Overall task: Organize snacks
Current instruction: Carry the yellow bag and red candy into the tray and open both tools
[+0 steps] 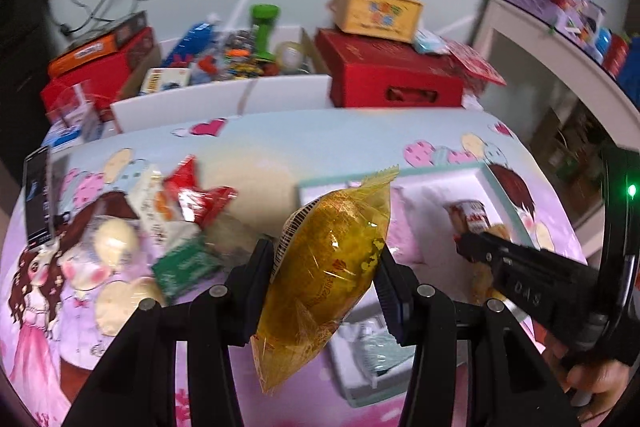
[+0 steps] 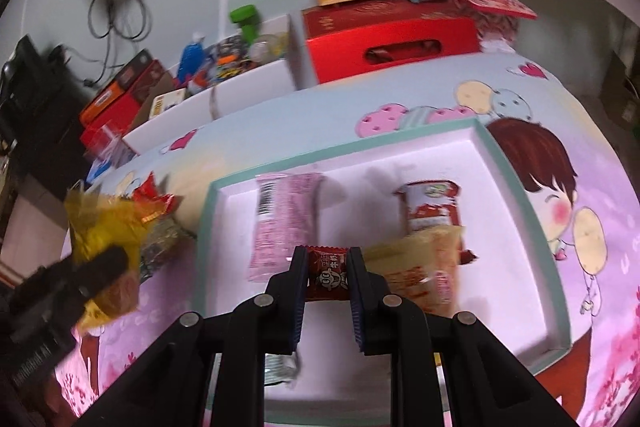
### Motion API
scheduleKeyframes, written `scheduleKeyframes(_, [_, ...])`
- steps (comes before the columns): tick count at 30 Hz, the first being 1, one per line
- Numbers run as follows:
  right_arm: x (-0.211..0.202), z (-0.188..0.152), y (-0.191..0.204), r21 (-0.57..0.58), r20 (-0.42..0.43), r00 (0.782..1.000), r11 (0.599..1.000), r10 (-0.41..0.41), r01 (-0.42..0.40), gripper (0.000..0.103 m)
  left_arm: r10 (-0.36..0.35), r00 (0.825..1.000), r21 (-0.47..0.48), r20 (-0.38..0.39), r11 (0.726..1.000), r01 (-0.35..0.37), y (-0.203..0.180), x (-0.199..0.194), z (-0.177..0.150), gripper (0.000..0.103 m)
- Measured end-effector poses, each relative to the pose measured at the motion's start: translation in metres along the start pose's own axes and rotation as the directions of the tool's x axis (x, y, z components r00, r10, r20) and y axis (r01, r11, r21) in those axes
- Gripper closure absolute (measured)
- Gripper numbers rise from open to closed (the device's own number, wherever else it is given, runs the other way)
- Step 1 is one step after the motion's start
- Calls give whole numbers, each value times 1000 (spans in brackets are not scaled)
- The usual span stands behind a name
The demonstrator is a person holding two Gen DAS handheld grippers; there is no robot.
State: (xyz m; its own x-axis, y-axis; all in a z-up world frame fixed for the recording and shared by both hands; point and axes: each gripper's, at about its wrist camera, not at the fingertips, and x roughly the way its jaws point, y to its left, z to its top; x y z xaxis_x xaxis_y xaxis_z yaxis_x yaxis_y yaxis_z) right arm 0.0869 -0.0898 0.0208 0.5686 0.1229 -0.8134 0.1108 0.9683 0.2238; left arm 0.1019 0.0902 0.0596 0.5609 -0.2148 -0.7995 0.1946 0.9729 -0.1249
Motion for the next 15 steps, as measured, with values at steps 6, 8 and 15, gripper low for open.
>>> scheduleKeyframes(6, [3, 0, -22, 52, -12, 1000, 999, -17, 17, 82, -31, 998, 75, -56, 997, 35, -35, 21, -10, 52])
scheduleKeyframes(8, [3, 0, -29, 66, -14, 1000, 997, -24, 25, 82, -38, 997, 101, -72, 994, 45, -46, 26, -14, 52])
scheduleKeyframes(15, [-2, 1, -50, 130, -10, 1000, 991, -20, 21, 82, -35, 995, 187, -98, 981, 53, -78, 38, -24, 52])
